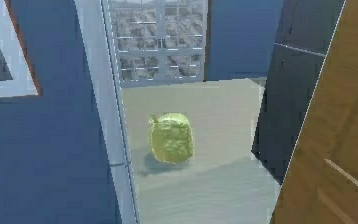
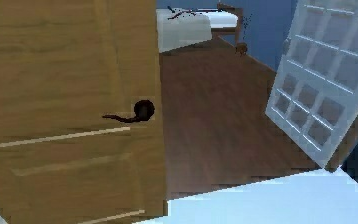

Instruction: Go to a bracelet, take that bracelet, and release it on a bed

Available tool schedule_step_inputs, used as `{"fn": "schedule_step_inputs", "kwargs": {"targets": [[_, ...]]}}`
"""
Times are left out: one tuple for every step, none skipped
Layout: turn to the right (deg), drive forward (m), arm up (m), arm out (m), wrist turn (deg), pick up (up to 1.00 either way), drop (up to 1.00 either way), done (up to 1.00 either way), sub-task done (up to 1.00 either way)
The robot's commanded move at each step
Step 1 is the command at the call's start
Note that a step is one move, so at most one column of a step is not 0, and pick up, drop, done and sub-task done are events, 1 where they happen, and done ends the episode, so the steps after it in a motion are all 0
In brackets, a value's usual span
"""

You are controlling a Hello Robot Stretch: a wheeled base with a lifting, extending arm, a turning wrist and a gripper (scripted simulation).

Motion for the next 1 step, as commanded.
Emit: {"fn": "schedule_step_inputs", "kwargs": {"targets": [[0.0,0.60,0.00,0.00,0.0,0.00,0.00,0.00,0.00]]}}
